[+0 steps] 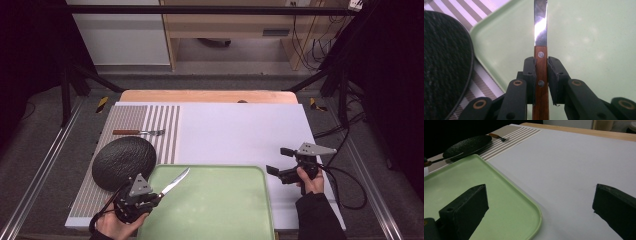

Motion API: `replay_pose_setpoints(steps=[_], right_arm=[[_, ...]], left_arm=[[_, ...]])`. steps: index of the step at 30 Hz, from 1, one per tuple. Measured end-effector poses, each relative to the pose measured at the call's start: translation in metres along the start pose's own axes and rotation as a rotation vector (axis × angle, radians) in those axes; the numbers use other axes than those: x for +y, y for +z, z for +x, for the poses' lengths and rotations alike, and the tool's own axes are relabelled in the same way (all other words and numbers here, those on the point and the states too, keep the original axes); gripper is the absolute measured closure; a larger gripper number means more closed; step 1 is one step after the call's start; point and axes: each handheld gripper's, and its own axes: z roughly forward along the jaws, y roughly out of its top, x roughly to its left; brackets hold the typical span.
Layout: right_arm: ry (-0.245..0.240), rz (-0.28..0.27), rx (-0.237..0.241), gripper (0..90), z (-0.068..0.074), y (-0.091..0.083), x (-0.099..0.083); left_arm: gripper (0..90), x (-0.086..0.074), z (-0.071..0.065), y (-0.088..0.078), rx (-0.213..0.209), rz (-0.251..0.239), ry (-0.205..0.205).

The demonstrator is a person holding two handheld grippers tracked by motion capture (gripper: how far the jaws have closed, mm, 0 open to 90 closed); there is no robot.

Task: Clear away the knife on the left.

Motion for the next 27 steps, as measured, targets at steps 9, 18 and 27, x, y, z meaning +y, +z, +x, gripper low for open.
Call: replay_pose_setpoints(steps=[9,18,27], right_arm=[[-0.003,0.001,-0.001,0.3,0.000,0.000,0.000],[-0.005,0.004,-0.001,0.3,0.000,0.000,0.000],[-0.005,0.004,-0.001,0.3,0.000,0.000,0.000]], left_arm=[[76.8,-0.008,-0.014,0.013,-0.022,0.050,-0.001],[76.9,-0.013,-0.018,0.024,-0.030,0.086,-0.010],[76.9,-0.015,-0.021,0.031,-0.038,0.124,-0.018]])
